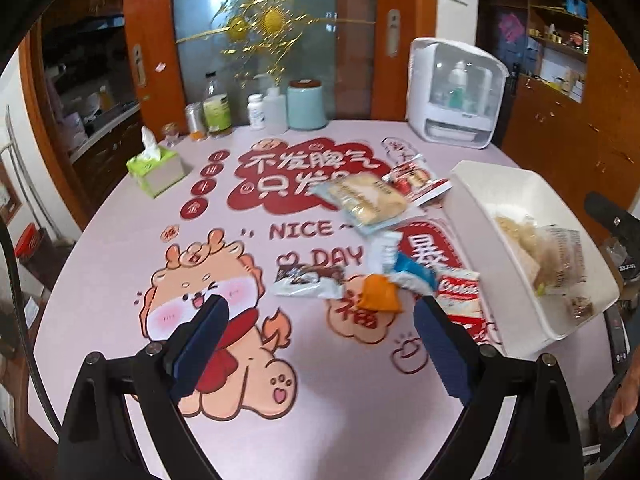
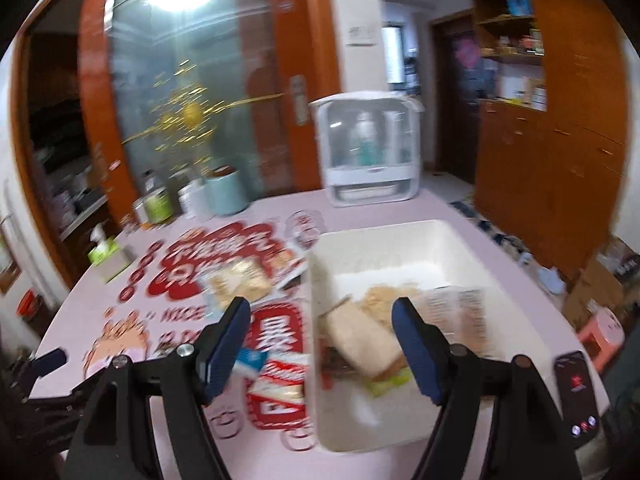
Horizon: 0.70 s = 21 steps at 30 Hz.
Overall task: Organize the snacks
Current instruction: 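Move both tools back to the pile toward the chocolate pack and blue candy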
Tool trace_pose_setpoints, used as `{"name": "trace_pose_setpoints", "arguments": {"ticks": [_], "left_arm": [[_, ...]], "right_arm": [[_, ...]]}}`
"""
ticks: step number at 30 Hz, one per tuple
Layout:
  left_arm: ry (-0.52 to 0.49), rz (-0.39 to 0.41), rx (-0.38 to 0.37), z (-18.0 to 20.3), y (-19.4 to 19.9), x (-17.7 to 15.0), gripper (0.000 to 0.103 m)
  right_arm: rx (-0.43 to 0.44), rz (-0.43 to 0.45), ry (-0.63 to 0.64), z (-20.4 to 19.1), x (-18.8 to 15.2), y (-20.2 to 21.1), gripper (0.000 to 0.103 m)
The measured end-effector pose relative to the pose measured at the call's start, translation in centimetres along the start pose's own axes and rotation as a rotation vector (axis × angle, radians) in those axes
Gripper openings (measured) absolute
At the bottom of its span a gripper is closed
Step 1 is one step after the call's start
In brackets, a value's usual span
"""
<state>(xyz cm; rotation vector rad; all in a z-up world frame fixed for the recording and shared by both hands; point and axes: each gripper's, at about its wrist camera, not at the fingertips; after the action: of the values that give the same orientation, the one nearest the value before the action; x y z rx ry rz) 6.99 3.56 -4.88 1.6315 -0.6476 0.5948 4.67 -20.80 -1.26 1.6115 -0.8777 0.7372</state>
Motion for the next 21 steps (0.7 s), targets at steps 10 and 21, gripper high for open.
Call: {"name": "trace_pose_setpoints", "arguments": {"ticks": [10, 21], "left_arm": [[-0.047, -0.055, -0.013, -0.2, -4.6, -0.5, 0.093], [-0.083, -0.127, -0.054, -1.6, -9.0, 0.7, 0.093]], "right_arm": [[0.205, -0.377, 0.370, -4.7, 0.3, -11.1, 0.064], [0.316, -0.789, 0.726, -7.4, -4.7, -19.4, 0.050]]}}
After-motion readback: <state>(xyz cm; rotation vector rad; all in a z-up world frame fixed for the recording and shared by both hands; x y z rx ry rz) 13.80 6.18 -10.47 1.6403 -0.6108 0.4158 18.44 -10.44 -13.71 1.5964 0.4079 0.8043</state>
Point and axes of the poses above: each gripper's, at about its wrist camera, not at the fingertips, and y roughly against the way its jaws point, z to its right, x to its top, and after that the axes turned 12 degrees about x, right-handed
